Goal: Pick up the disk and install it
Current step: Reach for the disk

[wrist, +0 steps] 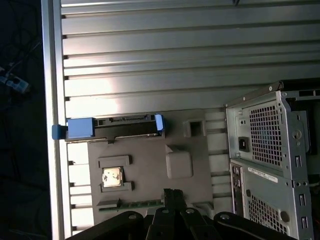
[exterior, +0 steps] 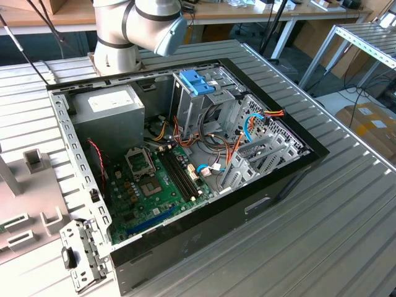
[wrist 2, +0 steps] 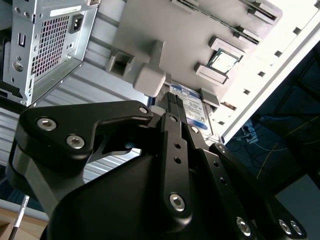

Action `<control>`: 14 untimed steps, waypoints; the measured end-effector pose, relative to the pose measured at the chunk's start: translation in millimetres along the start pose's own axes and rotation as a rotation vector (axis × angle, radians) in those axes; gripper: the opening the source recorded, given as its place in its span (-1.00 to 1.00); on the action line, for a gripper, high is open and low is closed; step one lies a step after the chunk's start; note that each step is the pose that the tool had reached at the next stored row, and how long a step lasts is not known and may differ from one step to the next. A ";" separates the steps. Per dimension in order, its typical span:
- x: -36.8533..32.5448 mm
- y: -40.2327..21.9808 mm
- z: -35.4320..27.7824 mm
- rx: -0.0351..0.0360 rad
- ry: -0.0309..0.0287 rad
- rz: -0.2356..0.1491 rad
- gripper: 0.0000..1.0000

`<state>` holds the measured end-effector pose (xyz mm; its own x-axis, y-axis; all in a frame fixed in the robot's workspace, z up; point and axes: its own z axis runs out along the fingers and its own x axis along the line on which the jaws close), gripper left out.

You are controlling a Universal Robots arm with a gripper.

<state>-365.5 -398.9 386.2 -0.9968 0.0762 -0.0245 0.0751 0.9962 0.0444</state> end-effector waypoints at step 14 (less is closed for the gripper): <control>17.5 -1.4 0.3 0.0000 0.0000 0.000 -0.79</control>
<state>-383.0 -398.9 385.4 -0.9968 0.0763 -0.0245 0.0751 0.9962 0.0444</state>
